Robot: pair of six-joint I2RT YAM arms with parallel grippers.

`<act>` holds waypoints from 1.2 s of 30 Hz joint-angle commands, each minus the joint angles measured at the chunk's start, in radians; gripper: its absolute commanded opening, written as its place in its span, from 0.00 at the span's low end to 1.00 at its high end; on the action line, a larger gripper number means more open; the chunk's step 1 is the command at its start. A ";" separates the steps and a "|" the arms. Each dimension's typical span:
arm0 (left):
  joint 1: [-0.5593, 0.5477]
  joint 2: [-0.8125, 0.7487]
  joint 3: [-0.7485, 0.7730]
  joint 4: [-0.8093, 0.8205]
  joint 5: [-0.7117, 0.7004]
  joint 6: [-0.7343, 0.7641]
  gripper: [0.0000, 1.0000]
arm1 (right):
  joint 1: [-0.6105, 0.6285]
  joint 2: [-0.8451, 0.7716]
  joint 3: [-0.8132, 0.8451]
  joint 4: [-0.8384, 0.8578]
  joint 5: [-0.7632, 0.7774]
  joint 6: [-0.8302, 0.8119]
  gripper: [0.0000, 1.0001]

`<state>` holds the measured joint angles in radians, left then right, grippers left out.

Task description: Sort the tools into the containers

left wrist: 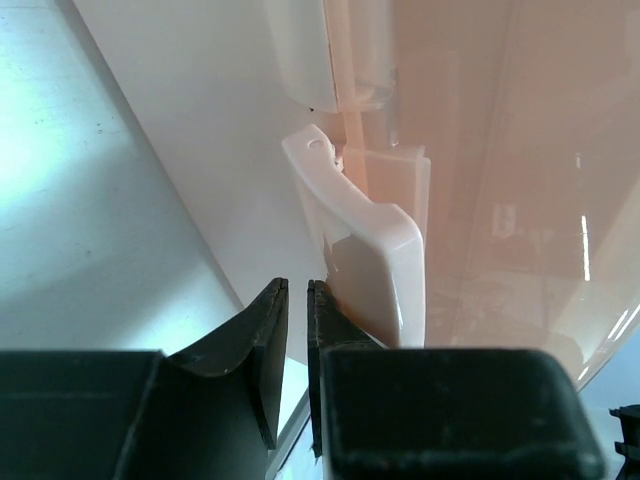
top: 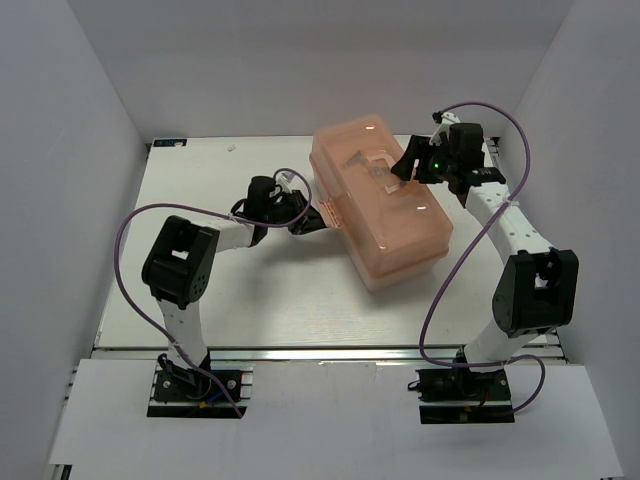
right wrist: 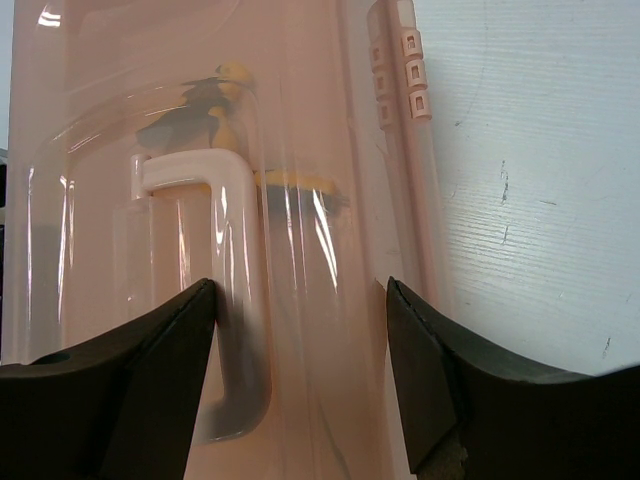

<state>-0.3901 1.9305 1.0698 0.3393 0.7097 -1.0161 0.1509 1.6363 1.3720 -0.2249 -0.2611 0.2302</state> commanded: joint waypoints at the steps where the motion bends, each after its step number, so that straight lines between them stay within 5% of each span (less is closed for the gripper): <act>1: -0.004 -0.088 0.047 -0.039 -0.007 0.042 0.24 | -0.013 0.105 -0.065 -0.261 0.109 0.017 0.30; 29: -0.015 -0.084 0.081 -0.083 -0.006 0.068 0.24 | -0.010 0.109 -0.068 -0.263 0.114 0.014 0.30; 36: -0.016 -0.057 0.107 -0.209 -0.055 0.128 0.20 | -0.010 0.106 -0.068 -0.263 0.112 0.014 0.30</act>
<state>-0.4007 1.8774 1.1400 0.1955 0.6849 -0.9340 0.1509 1.6390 1.3766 -0.2302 -0.2630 0.2302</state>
